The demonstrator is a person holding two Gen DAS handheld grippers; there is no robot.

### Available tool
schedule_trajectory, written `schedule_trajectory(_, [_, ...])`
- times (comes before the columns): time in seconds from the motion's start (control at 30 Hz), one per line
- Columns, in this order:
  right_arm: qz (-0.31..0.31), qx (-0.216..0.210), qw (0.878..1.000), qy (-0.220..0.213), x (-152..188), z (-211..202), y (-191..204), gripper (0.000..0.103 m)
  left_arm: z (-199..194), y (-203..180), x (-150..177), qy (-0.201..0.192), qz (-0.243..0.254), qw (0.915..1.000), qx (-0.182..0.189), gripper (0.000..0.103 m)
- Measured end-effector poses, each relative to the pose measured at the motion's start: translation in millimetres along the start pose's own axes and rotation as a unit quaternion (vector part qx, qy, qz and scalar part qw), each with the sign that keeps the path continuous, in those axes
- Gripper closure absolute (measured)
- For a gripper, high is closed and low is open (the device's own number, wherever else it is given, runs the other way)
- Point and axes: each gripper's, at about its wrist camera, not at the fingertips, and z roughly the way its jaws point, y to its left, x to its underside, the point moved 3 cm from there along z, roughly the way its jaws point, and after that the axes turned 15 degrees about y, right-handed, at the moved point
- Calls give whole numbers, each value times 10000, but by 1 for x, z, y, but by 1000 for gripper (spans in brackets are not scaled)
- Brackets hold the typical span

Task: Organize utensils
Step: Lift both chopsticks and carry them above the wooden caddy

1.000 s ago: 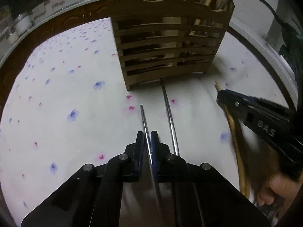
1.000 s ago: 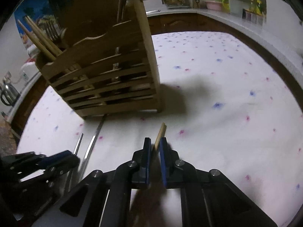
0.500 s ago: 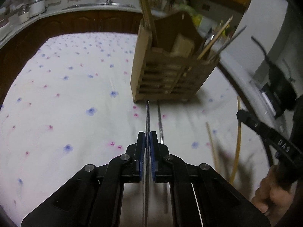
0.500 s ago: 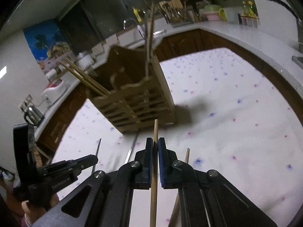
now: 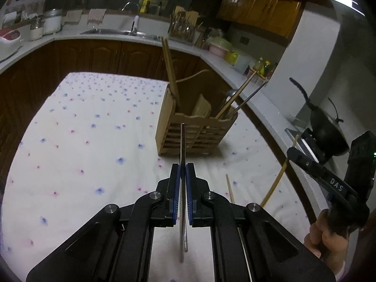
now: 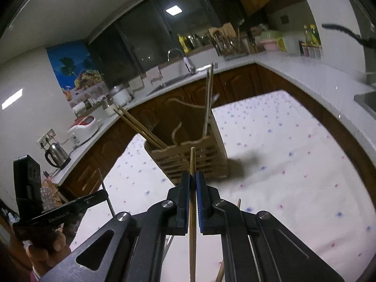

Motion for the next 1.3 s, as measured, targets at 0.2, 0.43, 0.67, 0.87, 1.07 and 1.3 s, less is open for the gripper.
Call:
schedule_trajectory(0.2, [-120,20,9994,-317,-8,-24,7,98,-20,-4,-1,-266,75,9996,-30,99])
schedule_trajectory(0.43, [-139,25,9987,-500,-15,-36,11,98,-33,-5,-4,-420,86,9991,-39,99])
schedule_trajectory(0.67, [-199,24,9980,-594,-19,-42,14,98,-43,-6,-9,-558,103,9984,-61,99])
schedule_trajectory(0.87, [-237,34,9976,-653,-25,-46,15,98,-50,-8,-17,-684,118,9976,-70,99])
schedule_trajectory(1.07, [-273,41,9967,-765,-35,-50,14,98,-60,-13,-35,-909,154,9957,-73,99])
schedule_trajectory(1.3, [-330,91,9937,-1068,-68,-57,17,98,-74,-21,-73,-1332,206,9908,-88,99])
